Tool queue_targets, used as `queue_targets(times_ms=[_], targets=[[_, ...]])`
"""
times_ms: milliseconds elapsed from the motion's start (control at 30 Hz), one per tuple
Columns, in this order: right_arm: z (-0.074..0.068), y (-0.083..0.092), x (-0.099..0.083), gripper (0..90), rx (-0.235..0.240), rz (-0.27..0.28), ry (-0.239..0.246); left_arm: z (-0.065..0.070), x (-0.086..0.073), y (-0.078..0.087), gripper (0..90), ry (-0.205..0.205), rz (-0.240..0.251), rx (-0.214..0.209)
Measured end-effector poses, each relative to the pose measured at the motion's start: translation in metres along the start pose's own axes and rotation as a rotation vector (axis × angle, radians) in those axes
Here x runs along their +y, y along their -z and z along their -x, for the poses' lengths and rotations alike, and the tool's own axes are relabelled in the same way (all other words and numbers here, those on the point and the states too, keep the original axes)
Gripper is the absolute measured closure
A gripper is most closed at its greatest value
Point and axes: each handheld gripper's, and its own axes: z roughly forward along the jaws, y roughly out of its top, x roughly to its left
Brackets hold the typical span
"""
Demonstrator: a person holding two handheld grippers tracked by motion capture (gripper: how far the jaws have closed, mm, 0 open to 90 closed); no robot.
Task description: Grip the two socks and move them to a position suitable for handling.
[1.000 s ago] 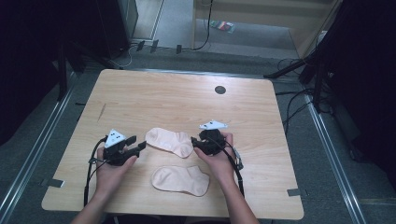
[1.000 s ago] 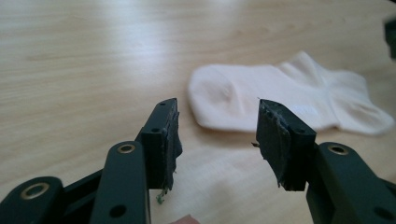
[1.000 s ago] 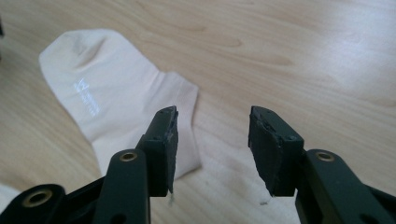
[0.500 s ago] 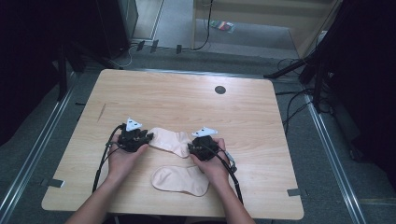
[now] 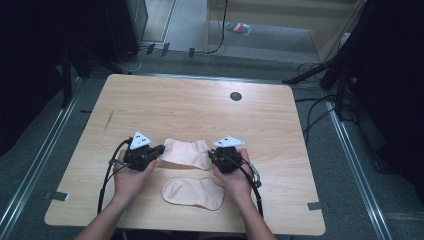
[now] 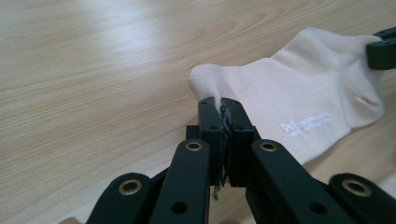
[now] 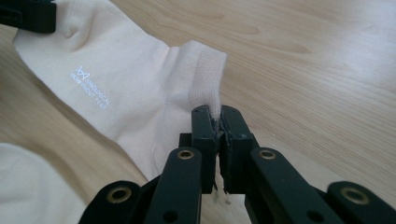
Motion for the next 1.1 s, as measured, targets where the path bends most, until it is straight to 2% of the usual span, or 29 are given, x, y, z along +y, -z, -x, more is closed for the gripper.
queue_targets(times_ms=[33, 67, 100, 133, 167, 200, 467, 567, 600, 733, 900, 1033, 1100], targets=[[0.000, 0.000, 0.000, 86.9, 0.000, 0.000, 0.000, 0.000, 0.000, 0.000, 89.0, 0.000, 0.000, 0.000], [-0.001, 0.013, 0.000, 86.9, 0.003, 0.013, 0.003, 0.006, -0.001, 0.009, 89.1, -0.002, 0.016, -0.017], [-0.002, 0.018, -0.001, 86.9, 0.003, 0.016, 0.005, 0.006, -0.001, 0.009, 89.0, -0.002, 0.016, -0.017], [-0.003, 0.026, -0.003, 86.9, 0.010, 0.020, 0.007, 0.013, -0.003, 0.018, 89.0, 0.010, 0.038, -0.029], [-0.004, 0.030, -0.004, 86.9, 0.015, 0.021, 0.006, 0.013, -0.003, 0.018, 89.0, 0.010, 0.038, -0.029], [-0.005, 0.038, -0.006, 86.9, 0.022, 0.024, 0.009, 0.019, -0.006, 0.026, 89.0, 0.018, 0.049, -0.040], [-0.018, 0.074, -0.030, 86.9, 0.062, 0.009, 0.009, 0.047, -0.025, 0.046, 89.0, 0.002, 0.038, -0.090], [-0.020, 0.077, -0.037, 86.9, 0.065, 0.003, 0.010, 0.053, -0.032, 0.047, 89.0, -0.015, 0.020, -0.098], [-0.021, 0.081, -0.044, 86.9, 0.070, -0.008, 0.003, 0.056, -0.039, 0.046, 88.9, -0.017, 0.005, -0.104], [-0.024, 0.084, -0.055, 86.9, 0.078, -0.035, 0.003, 0.060, -0.053, 0.047, 88.9, -0.002, -0.018, -0.116], [-0.030, 0.083, -0.064, 86.9, 0.074, -0.051, 0.011, 0.069, -0.059, 0.052, 88.8, -0.050, -0.026, -0.095], [-0.031, 0.081, -0.069, 86.9, 0.075, -0.057, 0.003, 0.074, -0.064, 0.049, 88.8, -0.092, -0.039, -0.075], [-0.031, 0.080, -0.070, 86.9, 0.074, -0.059, 0.005, 0.075, -0.065, 0.048, 88.8, -0.094, -0.045, -0.075]])
